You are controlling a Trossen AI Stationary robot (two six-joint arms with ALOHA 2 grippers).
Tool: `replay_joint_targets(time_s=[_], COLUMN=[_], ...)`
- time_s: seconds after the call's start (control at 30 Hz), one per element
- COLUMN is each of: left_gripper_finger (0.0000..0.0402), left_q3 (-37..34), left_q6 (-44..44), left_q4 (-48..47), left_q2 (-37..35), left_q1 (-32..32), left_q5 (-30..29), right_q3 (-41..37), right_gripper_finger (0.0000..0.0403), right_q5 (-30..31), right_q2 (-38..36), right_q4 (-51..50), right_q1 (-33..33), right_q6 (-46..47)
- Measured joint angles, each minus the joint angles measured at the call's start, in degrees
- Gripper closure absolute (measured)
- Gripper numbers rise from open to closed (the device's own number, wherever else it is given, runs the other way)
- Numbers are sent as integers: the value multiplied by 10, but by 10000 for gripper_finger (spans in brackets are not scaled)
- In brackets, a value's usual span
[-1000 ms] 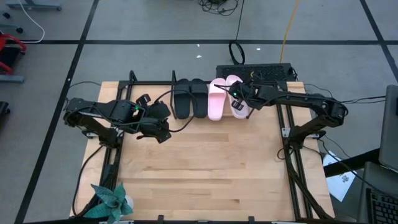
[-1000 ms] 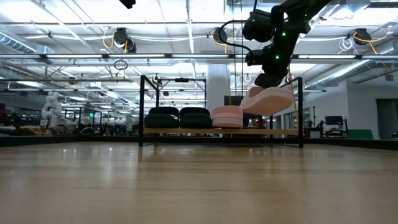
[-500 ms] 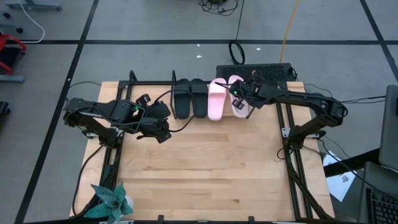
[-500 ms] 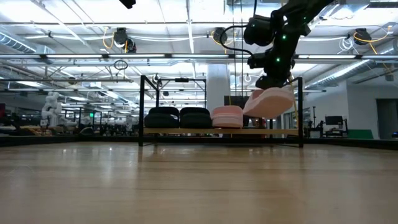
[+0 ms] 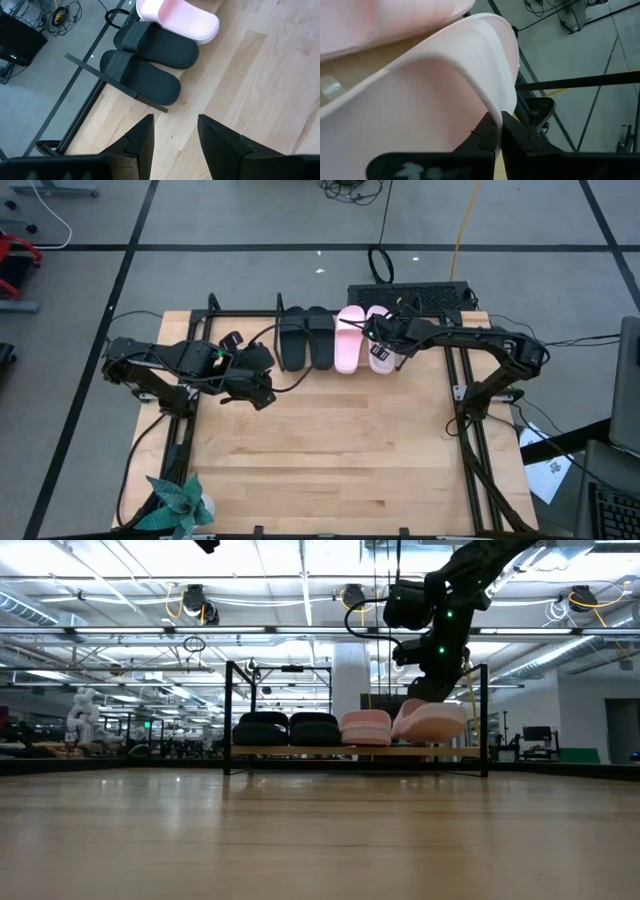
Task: Pick and place slides into the shelf
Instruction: Put the pink slide on the shelf
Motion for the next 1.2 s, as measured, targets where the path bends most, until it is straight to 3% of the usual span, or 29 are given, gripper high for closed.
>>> replay_joint_targets(time_s=[0.5, 1.2], left_gripper_finger=[252, 252], left_q3=[0, 0], left_q6=[20, 20], left_q4=[33, 34], left_q2=[0, 0], left_q1=[0, 0], left_q5=[0, 0], right_q3=[1, 1], right_gripper_finger=[402, 382], right_q5=[7, 3], right_q2=[56, 52], right_q4=[32, 30], right_q1=[22, 37], right_q6=[5, -37])
